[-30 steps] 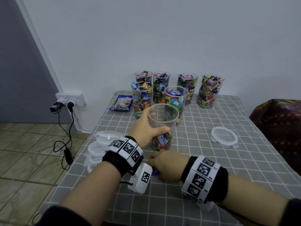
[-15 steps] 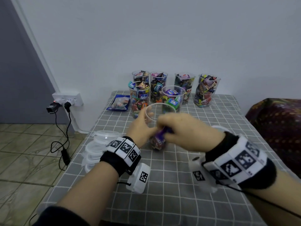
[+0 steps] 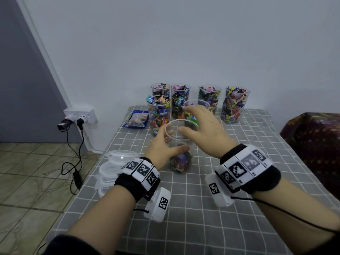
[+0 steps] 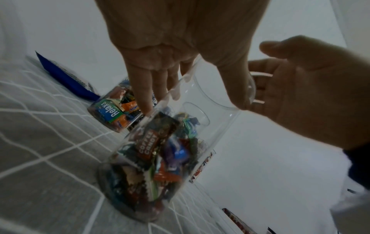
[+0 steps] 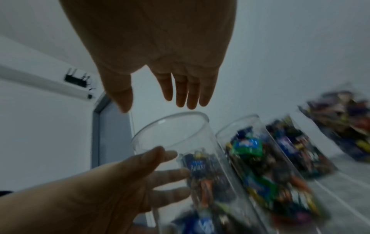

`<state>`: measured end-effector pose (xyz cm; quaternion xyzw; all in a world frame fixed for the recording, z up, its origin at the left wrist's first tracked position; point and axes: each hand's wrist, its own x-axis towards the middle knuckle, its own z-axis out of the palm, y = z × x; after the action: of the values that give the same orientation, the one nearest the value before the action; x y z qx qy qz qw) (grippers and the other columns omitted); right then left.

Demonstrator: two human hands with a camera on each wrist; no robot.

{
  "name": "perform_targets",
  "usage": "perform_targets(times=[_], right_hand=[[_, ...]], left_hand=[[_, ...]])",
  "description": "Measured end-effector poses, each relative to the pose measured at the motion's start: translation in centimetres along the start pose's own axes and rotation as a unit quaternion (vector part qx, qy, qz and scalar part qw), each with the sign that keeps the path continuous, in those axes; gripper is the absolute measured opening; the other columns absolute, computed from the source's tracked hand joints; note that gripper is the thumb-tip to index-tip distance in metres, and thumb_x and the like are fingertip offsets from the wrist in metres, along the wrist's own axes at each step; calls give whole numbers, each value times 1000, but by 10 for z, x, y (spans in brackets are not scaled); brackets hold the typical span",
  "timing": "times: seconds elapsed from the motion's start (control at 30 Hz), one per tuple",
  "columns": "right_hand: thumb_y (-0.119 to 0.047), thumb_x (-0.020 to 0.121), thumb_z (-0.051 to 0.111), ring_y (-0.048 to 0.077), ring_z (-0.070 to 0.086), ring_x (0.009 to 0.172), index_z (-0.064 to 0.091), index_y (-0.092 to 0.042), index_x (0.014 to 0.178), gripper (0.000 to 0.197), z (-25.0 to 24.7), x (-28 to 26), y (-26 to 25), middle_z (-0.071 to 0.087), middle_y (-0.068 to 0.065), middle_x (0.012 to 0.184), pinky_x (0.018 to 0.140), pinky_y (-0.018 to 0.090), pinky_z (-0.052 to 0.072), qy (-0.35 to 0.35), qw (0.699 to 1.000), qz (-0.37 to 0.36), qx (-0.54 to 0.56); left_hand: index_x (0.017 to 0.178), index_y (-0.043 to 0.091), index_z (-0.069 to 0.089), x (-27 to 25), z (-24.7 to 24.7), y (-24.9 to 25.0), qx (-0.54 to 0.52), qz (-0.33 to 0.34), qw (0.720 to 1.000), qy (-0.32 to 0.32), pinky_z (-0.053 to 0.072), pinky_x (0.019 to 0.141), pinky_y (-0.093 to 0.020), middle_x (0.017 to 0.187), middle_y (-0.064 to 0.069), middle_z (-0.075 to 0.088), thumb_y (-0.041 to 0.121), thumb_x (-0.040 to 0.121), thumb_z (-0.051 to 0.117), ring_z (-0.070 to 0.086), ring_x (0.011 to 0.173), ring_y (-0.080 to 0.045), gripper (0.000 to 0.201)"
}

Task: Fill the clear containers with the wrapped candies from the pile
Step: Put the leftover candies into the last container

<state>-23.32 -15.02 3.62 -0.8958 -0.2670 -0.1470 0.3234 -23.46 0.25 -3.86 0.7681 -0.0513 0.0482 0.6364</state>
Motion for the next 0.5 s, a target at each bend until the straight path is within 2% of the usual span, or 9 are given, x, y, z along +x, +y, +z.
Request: perform_targets(times=[0.07,0.13,0.2,0.3,0.37,0.43,0.5], right_hand=[[-34,80,72,15,32,134,27,-11,146,84,6,-4,5,34,3,147,105,24,26,-29,994,52,94],[-34,73,79,12,24,139,12,-15,151,104,14,-8,11,25,2,153,108,22,22,-55,983,80,153],[-35,68,83,11,21,141,5,-17,152,116,22,-10,17,21,2,155,109,22,20,-56,978,95,178],[-34,66,84,14,21,142,2,-17,152,119,33,-10,24,19,1,156,114,30,21,-41,971,124,199],[-34,67,83,15,25,140,6,-16,151,115,39,-12,26,26,2,153,113,32,25,-24,970,143,196],[-32,68,83,15,35,134,14,-16,148,107,43,-14,28,39,2,143,107,28,31,-5,966,154,209],[-29,70,82,14,40,129,19,-15,146,100,46,-16,30,44,0,135,102,25,32,-1,964,156,216]], left_hand=[[133,34,36,1,-1,-1,1,-2,1000,-2,41,104,-35,133,4,48,36,56,87,48,122,-11,93],[128,35,34,3,-2,-2,-2,0,1000,-8,45,95,-26,131,1,46,15,66,83,49,115,-7,82],[128,37,31,2,-4,-3,-1,4,1000,-26,45,89,-18,129,4,46,13,67,82,49,114,-4,83],[132,35,29,1,-8,-2,12,-4,999,-47,41,92,-16,134,3,44,23,58,77,44,124,-6,89],[137,31,28,2,-10,1,15,-14,998,-56,39,101,-23,141,-2,40,20,57,77,40,130,-12,94],[141,25,27,3,-15,8,36,-22,996,-76,38,107,-32,143,-2,38,18,56,76,38,132,-13,98],[138,22,31,4,-22,17,56,-43,992,-104,40,105,-34,141,-3,42,20,54,78,41,130,-14,96]])
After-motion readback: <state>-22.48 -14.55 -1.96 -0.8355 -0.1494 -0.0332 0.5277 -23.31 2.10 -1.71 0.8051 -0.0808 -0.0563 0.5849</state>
